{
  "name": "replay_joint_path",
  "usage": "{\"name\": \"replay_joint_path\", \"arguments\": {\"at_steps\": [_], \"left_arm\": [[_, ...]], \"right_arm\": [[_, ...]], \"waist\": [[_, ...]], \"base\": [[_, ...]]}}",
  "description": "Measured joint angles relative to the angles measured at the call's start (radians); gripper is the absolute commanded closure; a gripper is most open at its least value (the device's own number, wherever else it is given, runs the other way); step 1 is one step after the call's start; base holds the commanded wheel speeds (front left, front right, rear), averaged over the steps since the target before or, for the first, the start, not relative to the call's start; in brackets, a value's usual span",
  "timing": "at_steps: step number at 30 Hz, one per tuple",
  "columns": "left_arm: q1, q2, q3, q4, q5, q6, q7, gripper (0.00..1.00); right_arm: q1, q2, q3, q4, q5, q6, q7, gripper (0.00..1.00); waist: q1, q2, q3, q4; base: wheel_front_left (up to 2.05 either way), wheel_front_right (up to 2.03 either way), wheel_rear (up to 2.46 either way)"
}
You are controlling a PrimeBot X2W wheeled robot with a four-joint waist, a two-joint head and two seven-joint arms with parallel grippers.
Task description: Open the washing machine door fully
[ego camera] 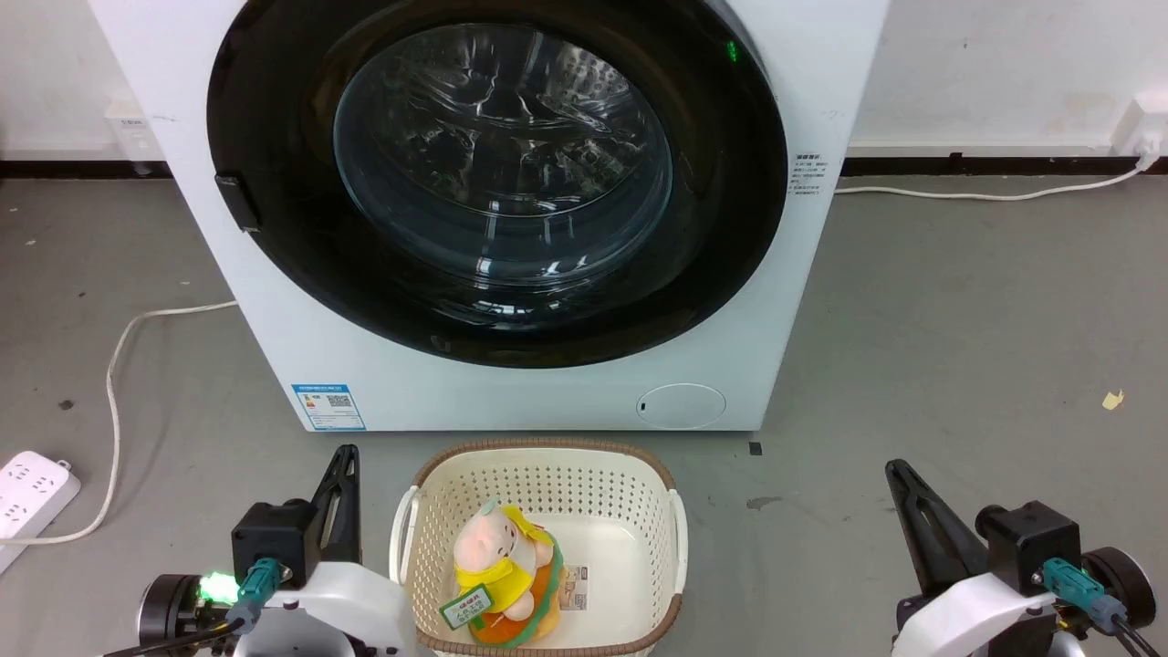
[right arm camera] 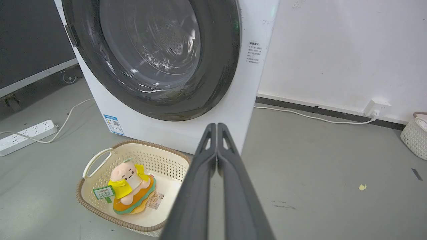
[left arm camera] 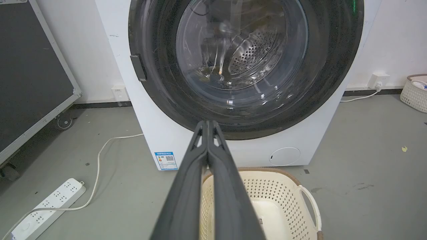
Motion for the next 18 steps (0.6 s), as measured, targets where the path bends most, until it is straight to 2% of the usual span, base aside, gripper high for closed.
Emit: {"name": "replay_joint_path", "arguments": {"at_steps": [3, 4, 18], "left_arm": [[0.000, 0.000, 0.000, 0.000, 0.000, 0.000, 0.000, 1.00], [0.000, 0.000, 0.000, 0.000, 0.000, 0.000, 0.000, 0.00], [-0.001, 0.000, -0.010, 0.001, 0.000, 0.002, -0.010, 0.00]], "right_arm": [[0.000, 0.000, 0.000, 0.000, 0.000, 0.000, 0.000, 1.00], [0.000, 0.000, 0.000, 0.000, 0.000, 0.000, 0.000, 0.00], [0.000, 0.000, 0.002, 0.005, 0.011, 0.000, -0.010, 0.00]], "waist": [[0.0000, 0.0000, 0.000, 0.000], [0.0000, 0.0000, 0.000, 0.000], [0.0000, 0.0000, 0.002, -0.001]], "base": [[0.00, 0.00, 0.00], [0.00, 0.00, 0.00], [0.00, 0.00, 0.00]]}}
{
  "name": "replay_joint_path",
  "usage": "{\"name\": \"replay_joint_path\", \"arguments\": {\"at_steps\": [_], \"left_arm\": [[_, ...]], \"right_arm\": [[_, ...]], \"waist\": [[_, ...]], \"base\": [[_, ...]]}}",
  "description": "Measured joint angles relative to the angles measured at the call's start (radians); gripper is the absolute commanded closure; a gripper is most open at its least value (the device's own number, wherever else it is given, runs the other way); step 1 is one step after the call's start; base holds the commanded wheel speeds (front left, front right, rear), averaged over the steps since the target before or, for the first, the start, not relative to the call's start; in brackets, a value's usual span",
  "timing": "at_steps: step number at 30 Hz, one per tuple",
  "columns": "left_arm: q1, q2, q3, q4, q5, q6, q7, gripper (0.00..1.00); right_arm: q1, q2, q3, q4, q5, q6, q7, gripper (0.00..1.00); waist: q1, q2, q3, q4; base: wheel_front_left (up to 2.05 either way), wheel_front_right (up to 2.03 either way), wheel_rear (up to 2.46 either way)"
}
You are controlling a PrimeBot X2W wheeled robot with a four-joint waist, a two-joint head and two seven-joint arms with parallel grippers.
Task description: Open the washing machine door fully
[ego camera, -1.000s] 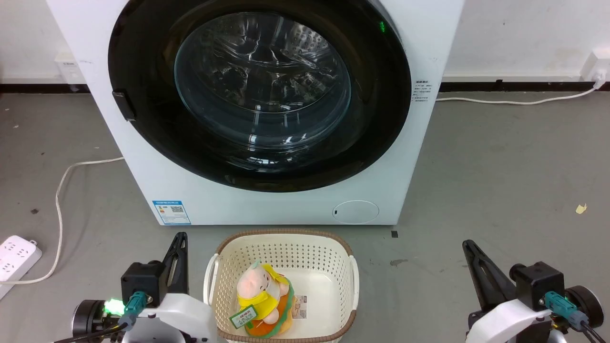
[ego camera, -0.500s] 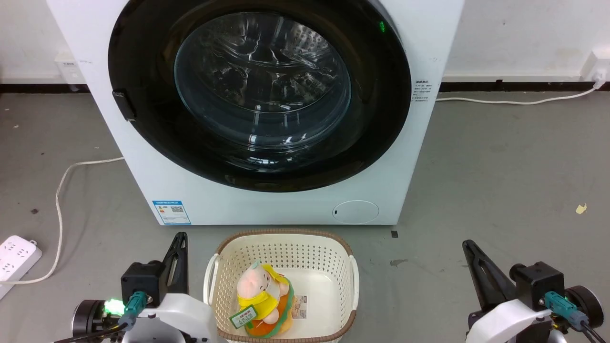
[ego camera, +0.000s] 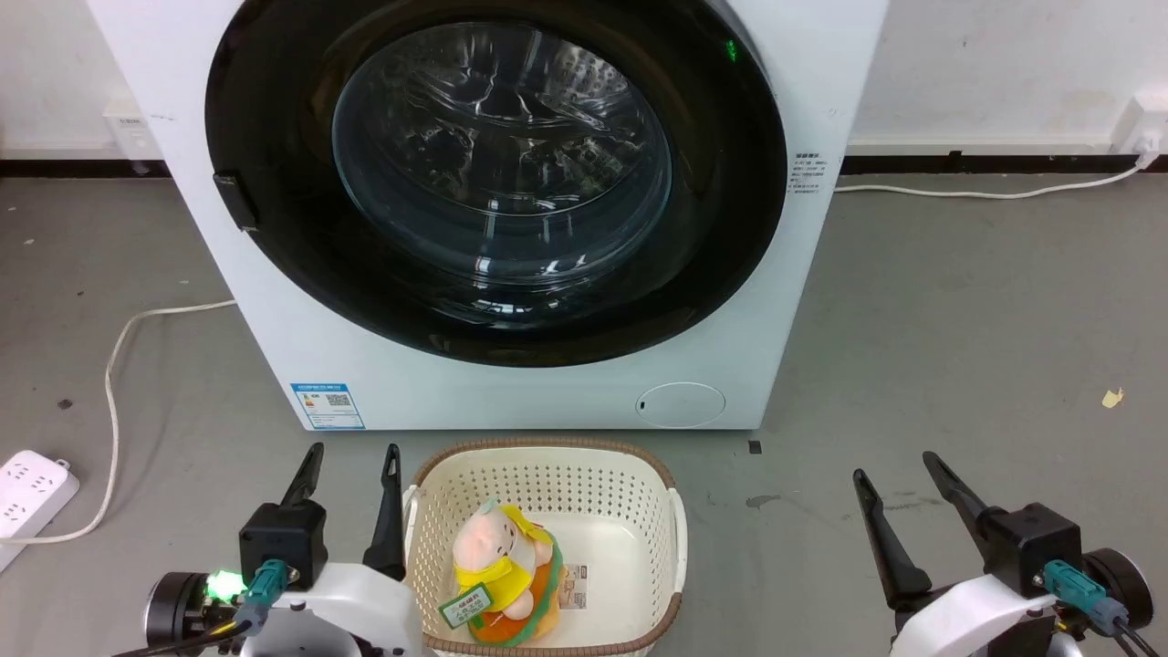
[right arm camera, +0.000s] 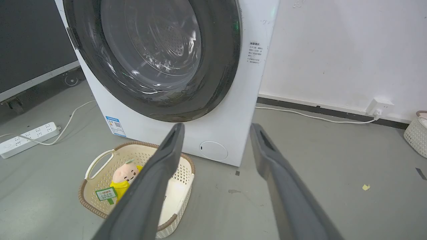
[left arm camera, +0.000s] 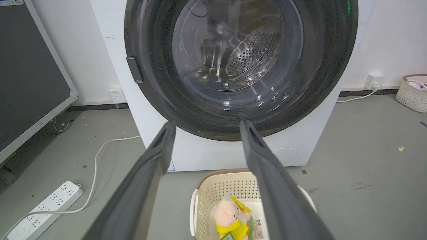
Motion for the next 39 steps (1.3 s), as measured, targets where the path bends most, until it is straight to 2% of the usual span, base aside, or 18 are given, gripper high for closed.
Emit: {"name": "replay_joint_path", "arguments": {"at_steps": [11, 20, 39], "left_arm": [[-0.005, 0.001, -0.016, 0.000, 0.000, 0.009, -0.020, 0.00], [-0.024, 0.005, -0.040, -0.003, 0.003, 0.018, -0.040, 0.00], [-0.094, 0.015, -0.086, -0.030, 0.003, 0.046, -0.080, 0.00]], "right_arm": [[-0.004, 0.000, 0.001, 0.002, 0.015, 0.000, -0.022, 0.00], [-0.074, -0.005, -0.005, 0.012, 0.076, 0.000, -0.035, 0.00], [-0.333, -0.068, -0.050, 0.050, 0.257, 0.000, 0.032, 0.00]], "waist": [[0.0000, 0.0000, 0.023, 0.001], [0.0000, 0.0000, 0.062, 0.006], [0.0002, 0.0000, 0.188, 0.048]], "base": [[0.00, 0.00, 0.00], [0.00, 0.00, 0.00], [0.00, 0.00, 0.00]]}}
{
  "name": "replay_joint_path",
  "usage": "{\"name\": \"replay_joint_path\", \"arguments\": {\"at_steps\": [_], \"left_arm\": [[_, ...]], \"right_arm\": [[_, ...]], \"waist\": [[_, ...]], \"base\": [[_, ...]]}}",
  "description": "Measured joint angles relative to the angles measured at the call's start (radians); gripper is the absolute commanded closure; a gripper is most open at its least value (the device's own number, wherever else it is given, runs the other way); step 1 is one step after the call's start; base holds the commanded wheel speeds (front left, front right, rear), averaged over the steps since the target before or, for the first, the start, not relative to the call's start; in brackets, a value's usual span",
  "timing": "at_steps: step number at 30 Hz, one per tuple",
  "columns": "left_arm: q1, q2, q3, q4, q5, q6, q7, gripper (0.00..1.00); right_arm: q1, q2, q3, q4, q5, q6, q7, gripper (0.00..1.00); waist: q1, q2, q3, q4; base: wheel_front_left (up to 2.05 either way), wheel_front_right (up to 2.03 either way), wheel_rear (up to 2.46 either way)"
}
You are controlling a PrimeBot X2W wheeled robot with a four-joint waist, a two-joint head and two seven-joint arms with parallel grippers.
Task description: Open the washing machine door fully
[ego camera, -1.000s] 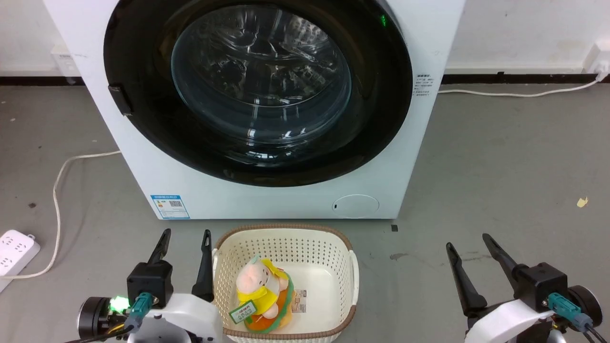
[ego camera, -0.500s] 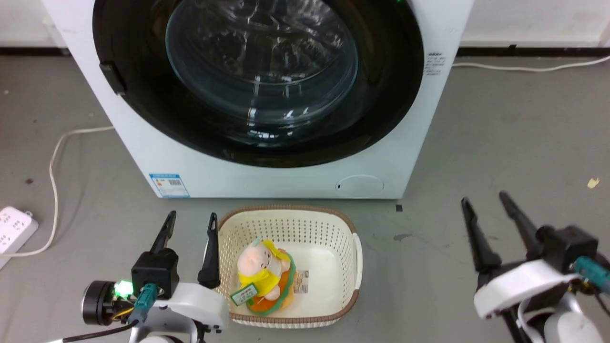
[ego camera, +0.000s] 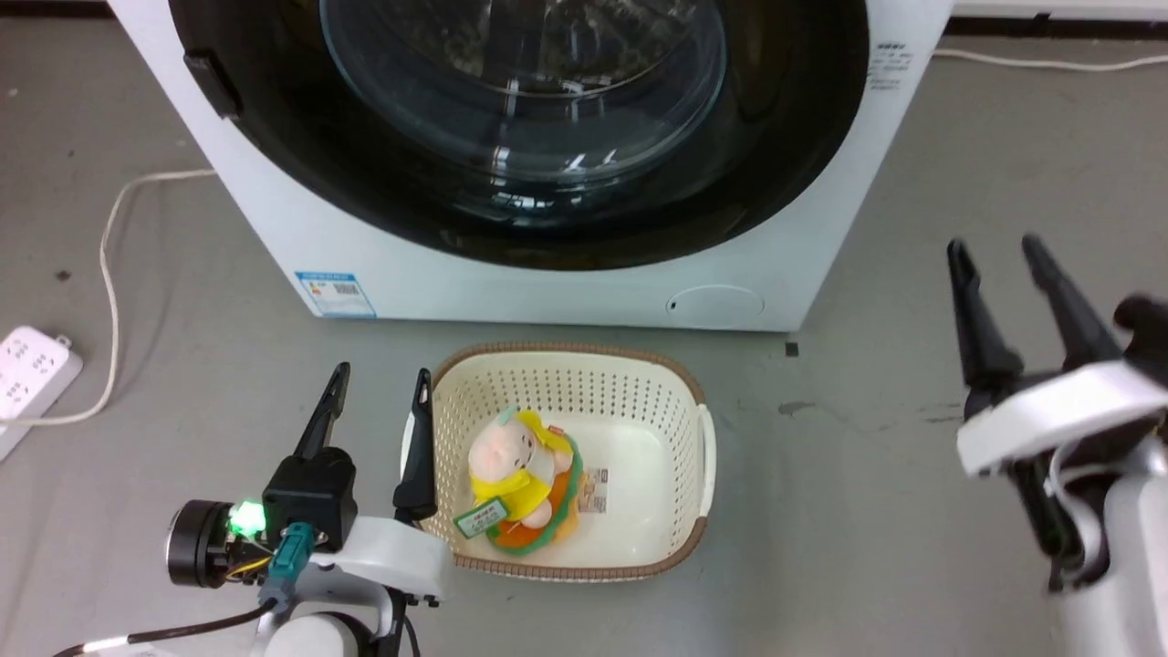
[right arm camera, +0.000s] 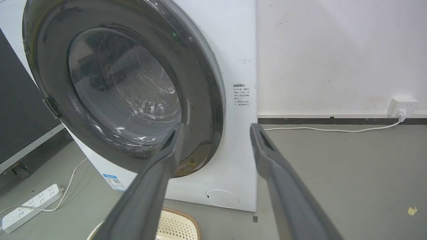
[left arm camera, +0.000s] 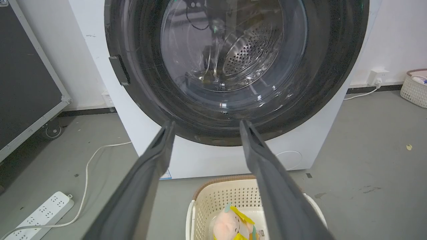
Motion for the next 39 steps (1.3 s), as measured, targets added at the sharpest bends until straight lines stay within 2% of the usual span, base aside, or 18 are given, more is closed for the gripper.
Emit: {"name": "replay_joint_path", "arguments": {"at_steps": [13, 14, 15, 16, 17, 29, 39], "left_arm": [[-0.043, 0.005, -0.039, -0.008, -0.002, 0.021, -0.026, 0.00], [-0.045, 0.005, -0.043, -0.008, -0.002, 0.024, -0.027, 0.00], [-0.048, 0.005, -0.047, -0.008, -0.002, 0.026, -0.030, 0.00], [-0.051, 0.005, -0.050, -0.009, -0.003, 0.028, -0.032, 0.00], [-0.056, 0.005, -0.053, -0.010, -0.003, 0.028, -0.035, 0.00], [-0.082, 0.007, -0.083, -0.018, -0.003, 0.046, -0.061, 0.00], [-0.103, 0.007, -0.112, -0.021, -0.003, 0.054, -0.080, 0.00]], "right_arm": [[-0.231, -0.010, -0.040, 0.116, 0.063, 0.000, 0.026, 0.00], [-0.248, -0.010, -0.042, 0.125, 0.067, 0.000, 0.028, 0.02], [-0.263, -0.010, -0.043, 0.133, 0.072, 0.000, 0.030, 0.49], [-0.278, -0.009, -0.046, 0.141, 0.080, 0.000, 0.031, 0.69], [-0.295, -0.009, -0.052, 0.152, 0.091, 0.000, 0.034, 1.00], [-0.512, 0.001, -0.189, 0.334, 0.222, 0.000, 0.143, 1.00], [-0.697, -0.009, -0.276, 0.492, 0.278, 0.000, 0.295, 1.00]], "waist": [[0.0000, 0.0000, 0.078, 0.040], [0.0000, 0.0000, 0.083, 0.043], [0.0000, 0.0000, 0.089, 0.046], [0.0000, 0.0000, 0.094, 0.049], [-0.0001, 0.0000, 0.100, 0.052], [-0.0001, 0.0000, 0.160, 0.084], [-0.0001, 0.0000, 0.206, 0.114]], "base": [[0.00, 0.00, 0.00], [0.00, 0.00, 0.00], [0.00, 0.00, 0.00], [0.00, 0.00, 0.00], [0.00, 0.00, 0.00], [0.00, 0.00, 0.00], [0.00, 0.00, 0.00]]}}
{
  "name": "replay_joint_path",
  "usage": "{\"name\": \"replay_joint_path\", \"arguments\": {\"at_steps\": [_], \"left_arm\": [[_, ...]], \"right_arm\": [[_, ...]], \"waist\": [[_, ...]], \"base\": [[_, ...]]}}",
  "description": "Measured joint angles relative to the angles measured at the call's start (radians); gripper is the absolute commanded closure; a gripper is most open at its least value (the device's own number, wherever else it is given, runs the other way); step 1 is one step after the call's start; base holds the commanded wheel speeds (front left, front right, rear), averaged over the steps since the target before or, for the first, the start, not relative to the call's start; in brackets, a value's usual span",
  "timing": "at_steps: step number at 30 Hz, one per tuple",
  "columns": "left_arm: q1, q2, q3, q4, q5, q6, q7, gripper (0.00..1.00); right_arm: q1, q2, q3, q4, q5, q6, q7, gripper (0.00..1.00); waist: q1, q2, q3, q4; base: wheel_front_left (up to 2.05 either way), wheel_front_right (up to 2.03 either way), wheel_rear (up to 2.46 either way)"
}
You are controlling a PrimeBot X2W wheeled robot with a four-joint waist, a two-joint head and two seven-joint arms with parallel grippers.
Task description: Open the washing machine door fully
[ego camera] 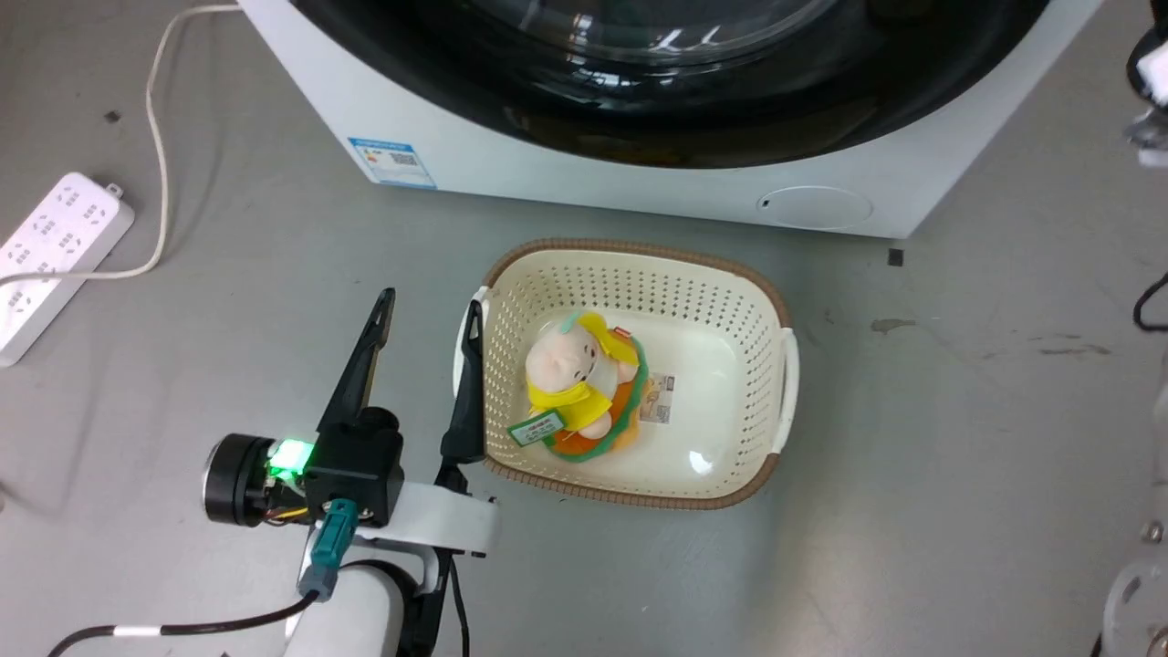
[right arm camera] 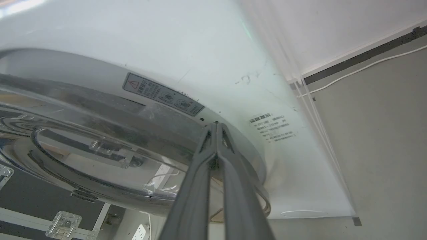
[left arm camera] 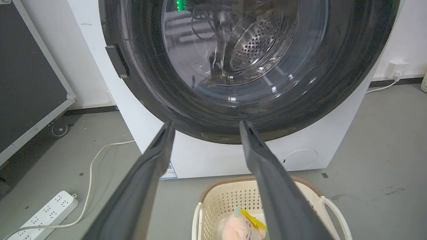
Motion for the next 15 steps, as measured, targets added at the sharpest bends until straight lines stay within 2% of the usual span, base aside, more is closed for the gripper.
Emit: {"name": "replay_joint_path", "arguments": {"at_steps": [15], "left_arm": [[-0.034, 0.000, -0.041, -0.006, -0.008, 0.024, -0.030, 0.00]], "right_arm": [[-0.201, -0.036, -0.129, 0.187, 0.087, -0.002, 0.216, 1.00]], "waist": [[0.0000, 0.0000, 0.049, 0.054]], "base": [[0.00, 0.00, 0.00]]}}
